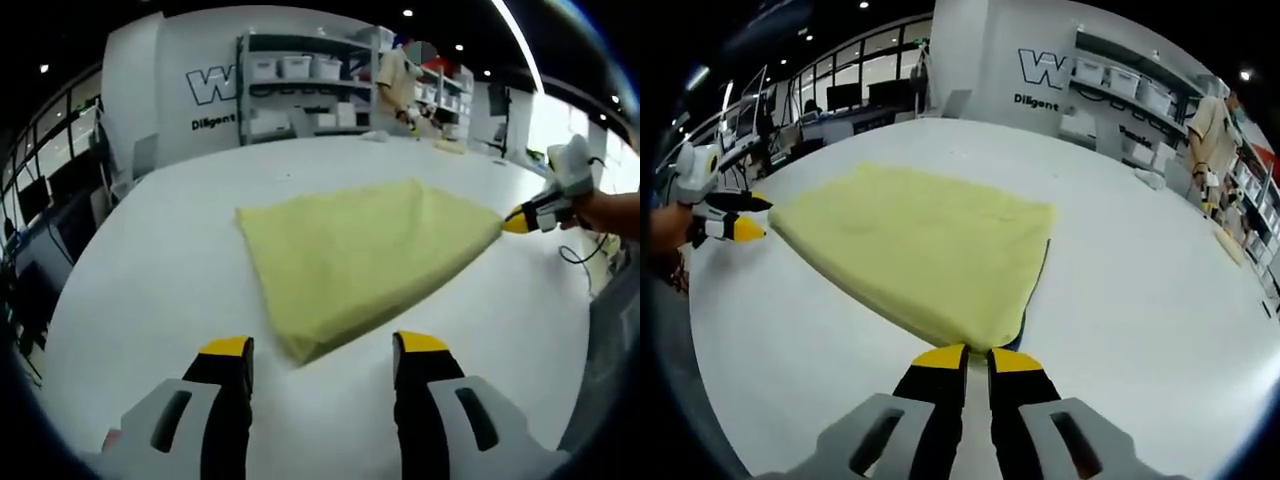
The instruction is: Fold the garment on the visible template until the final outline fits inside the template.
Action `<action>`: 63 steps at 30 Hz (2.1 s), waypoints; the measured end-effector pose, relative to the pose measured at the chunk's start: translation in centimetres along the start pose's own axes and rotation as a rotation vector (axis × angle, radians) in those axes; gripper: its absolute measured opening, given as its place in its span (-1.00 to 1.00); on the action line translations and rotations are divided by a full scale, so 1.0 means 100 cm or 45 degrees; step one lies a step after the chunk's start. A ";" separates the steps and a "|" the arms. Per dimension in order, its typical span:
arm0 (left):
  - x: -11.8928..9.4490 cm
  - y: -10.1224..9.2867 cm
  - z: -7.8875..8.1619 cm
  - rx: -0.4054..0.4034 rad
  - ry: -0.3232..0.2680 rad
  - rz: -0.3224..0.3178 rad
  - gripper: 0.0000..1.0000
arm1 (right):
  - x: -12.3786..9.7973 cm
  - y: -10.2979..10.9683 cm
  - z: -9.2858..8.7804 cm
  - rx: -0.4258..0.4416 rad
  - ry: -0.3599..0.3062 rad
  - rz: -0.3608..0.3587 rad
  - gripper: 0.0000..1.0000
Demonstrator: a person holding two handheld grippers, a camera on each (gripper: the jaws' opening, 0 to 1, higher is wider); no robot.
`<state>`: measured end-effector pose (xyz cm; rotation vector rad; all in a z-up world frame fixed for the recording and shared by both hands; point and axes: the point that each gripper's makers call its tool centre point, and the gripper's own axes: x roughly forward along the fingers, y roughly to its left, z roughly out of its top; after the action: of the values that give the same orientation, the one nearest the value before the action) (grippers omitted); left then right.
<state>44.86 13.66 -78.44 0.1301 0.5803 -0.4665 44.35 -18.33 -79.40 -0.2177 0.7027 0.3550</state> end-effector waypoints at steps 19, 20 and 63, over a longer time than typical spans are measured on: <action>-0.001 0.015 -0.001 -0.003 0.003 0.047 -0.49 | 0.002 -0.003 -0.003 0.070 0.004 0.000 -0.94; -0.001 0.015 -0.001 0.006 0.007 0.050 -0.49 | 0.002 -0.003 -0.003 0.069 0.003 0.000 -0.94; 0.008 0.011 -0.009 0.055 0.056 0.017 -1.00 | 0.005 -0.008 0.003 -0.012 -0.008 -0.019 -1.00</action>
<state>45.54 14.55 -79.61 0.1855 0.6123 -0.4645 45.18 -18.86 -79.48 -0.2304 0.6932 0.3448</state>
